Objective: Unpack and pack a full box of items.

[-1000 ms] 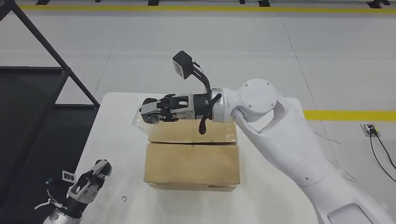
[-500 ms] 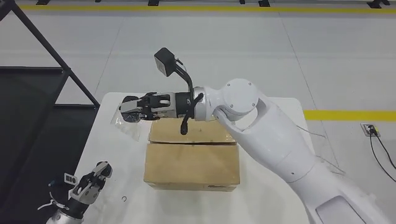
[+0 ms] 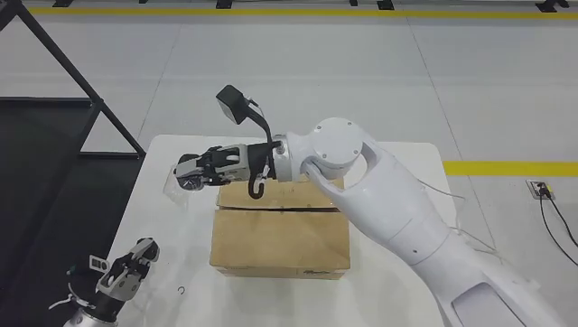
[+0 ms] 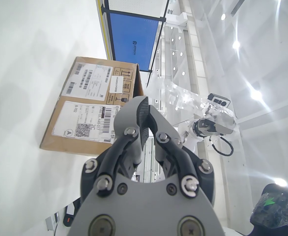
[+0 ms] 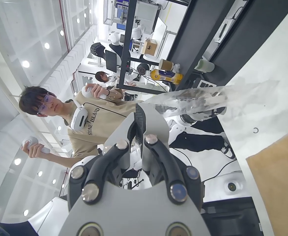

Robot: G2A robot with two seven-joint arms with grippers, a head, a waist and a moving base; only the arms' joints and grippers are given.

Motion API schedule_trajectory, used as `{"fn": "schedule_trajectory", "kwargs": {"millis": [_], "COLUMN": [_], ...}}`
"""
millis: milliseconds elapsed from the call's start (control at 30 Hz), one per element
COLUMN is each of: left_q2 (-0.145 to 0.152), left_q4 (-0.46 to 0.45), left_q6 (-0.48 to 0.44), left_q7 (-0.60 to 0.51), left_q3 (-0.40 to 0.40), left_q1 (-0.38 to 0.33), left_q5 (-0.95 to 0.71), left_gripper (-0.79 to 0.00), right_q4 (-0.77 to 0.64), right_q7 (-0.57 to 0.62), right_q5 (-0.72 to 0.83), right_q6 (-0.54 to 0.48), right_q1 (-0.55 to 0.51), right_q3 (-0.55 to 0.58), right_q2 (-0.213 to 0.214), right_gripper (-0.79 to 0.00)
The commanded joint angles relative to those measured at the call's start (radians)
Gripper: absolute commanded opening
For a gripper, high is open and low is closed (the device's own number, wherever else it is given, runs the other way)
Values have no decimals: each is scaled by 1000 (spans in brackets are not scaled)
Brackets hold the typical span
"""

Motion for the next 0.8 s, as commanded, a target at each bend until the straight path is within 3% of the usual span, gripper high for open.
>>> {"fn": "schedule_trajectory", "kwargs": {"millis": [0,767], "left_q2": [0,-2], "left_q4": [-1,-27], "left_q6": [6,32], "left_q7": [-3,14], "left_q3": [-3,11], "left_q1": [-1,-1], "left_q5": [-2,14], "left_gripper": [0,0], "right_q4": [4,-103], "right_q7": [2,29], "right_q5": [-10,-108], "right_q6": [7,102], "right_q1": [-8,-138], "right_q3": [4,115], "right_q2": [0,40], "right_gripper": [-785,-785]}}
